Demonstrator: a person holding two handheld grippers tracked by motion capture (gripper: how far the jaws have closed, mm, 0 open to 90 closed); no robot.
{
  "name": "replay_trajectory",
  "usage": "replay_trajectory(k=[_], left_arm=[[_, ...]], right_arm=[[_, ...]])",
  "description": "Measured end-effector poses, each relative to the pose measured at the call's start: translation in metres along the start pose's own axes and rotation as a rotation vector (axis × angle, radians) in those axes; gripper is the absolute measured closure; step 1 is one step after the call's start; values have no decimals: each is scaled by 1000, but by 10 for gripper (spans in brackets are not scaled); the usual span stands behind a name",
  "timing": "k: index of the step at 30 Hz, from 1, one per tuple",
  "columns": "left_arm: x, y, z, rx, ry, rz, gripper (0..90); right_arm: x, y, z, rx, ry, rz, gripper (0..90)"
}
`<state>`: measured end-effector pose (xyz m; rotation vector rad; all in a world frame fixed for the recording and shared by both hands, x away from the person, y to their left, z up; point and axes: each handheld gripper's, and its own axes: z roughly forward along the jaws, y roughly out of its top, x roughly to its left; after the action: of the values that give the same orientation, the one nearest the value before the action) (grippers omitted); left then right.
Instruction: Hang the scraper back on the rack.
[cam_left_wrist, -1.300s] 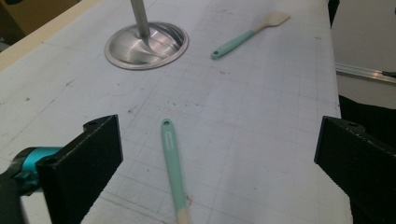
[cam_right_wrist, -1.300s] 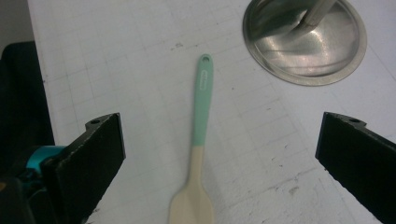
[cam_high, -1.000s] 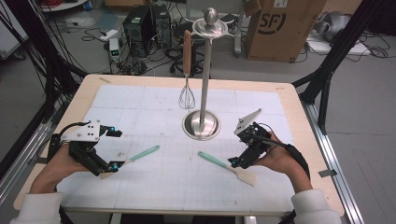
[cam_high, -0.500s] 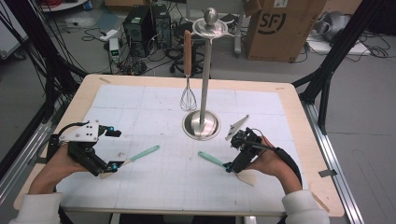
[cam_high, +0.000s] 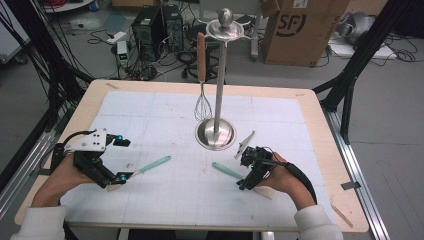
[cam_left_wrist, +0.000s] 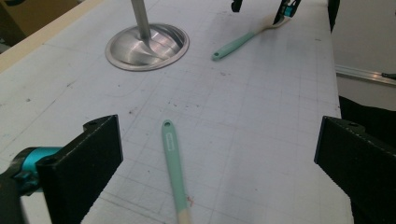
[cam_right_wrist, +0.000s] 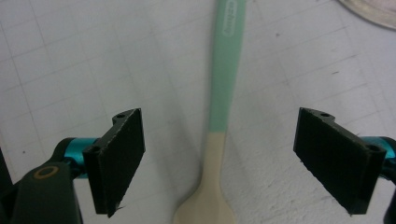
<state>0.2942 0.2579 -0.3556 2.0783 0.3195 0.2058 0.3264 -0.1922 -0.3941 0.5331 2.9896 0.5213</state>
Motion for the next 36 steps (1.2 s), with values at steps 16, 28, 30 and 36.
replay_trajectory(k=[16, 28, 30, 36], left_arm=[[0, 0, -2, -7, 1, 6, 17], [-1, 1, -2, -7, 2, 11, 17], [-1, 1, -2, -8, 3, 9, 17], [-2, 1, -2, -7, 4, 9, 17]], right_arm=[[2, 6, 12, 140, 8, -19, 500], [1, 7, 17, 199, 17, -12, 700], [2, 8, 17, 203, 14, -20, 719], [3, 11, 19, 240, 3, -32, 751]])
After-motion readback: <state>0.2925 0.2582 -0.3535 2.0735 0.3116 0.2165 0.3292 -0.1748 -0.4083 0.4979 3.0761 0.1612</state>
